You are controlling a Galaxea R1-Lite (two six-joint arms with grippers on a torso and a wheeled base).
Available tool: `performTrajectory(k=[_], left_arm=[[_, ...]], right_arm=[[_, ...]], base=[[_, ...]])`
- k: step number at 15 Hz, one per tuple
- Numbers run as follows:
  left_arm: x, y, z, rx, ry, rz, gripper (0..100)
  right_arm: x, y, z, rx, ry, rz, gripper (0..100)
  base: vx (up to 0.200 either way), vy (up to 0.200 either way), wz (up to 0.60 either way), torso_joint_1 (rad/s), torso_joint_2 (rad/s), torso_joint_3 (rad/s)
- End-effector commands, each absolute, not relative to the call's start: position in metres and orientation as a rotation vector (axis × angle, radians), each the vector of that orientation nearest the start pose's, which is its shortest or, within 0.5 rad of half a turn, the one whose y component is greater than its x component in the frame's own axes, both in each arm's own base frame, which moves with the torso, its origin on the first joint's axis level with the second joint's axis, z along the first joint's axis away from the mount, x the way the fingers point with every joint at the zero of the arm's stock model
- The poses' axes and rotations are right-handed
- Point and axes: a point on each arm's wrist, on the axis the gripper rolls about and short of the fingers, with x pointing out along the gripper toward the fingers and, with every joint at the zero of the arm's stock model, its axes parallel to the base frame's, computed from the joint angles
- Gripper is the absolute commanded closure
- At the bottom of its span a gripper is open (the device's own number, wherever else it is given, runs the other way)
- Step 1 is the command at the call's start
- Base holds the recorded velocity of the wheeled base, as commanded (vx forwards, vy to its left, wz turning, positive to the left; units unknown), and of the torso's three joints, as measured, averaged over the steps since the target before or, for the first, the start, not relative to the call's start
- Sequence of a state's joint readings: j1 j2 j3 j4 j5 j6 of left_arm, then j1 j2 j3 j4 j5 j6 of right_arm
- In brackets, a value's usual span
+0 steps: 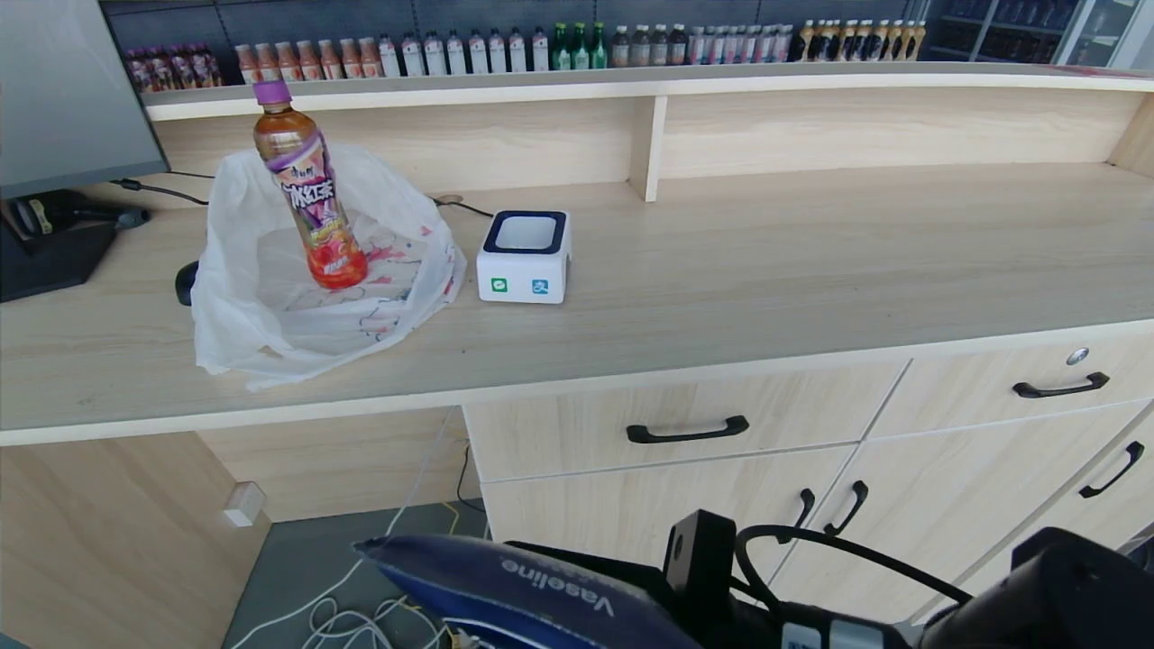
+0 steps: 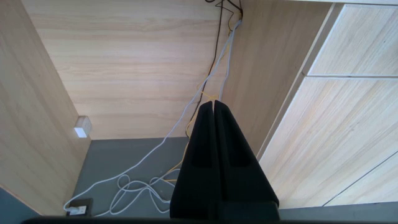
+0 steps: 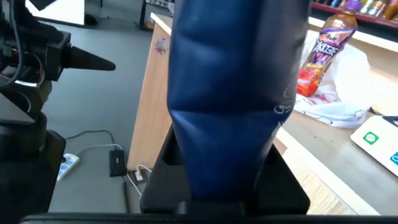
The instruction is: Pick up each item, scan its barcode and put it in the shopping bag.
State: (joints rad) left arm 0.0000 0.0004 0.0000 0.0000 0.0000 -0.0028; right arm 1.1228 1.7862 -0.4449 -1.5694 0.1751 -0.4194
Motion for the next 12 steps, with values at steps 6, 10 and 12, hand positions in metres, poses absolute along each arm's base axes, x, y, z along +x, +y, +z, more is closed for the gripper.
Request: performTrajectory(k=[6,10,12], left_arm=[[-0.023,0.000,0.075,-0.003,0.000,0.000,100],[-0.023,0.000,0.075,-0.003,0.000,0.000,100],[-0.023,0.000,0.075,-0.003,0.000,0.000,100]], right_arm=[[0.160,0.239,0.185,0.073,-0.344,0.963,100],[0.192,0.249,0.210,0.233,-0.399,0.743,100],[0.207,0.241,0.218,0.273,-0.417,0.623,100]], base=[[0.000,0.000,0.00,0.000,0.00,0.000],[0.000,0.000,0.00,0.000,0.00,0.000],[0.000,0.000,0.00,0.000,0.00,0.000]])
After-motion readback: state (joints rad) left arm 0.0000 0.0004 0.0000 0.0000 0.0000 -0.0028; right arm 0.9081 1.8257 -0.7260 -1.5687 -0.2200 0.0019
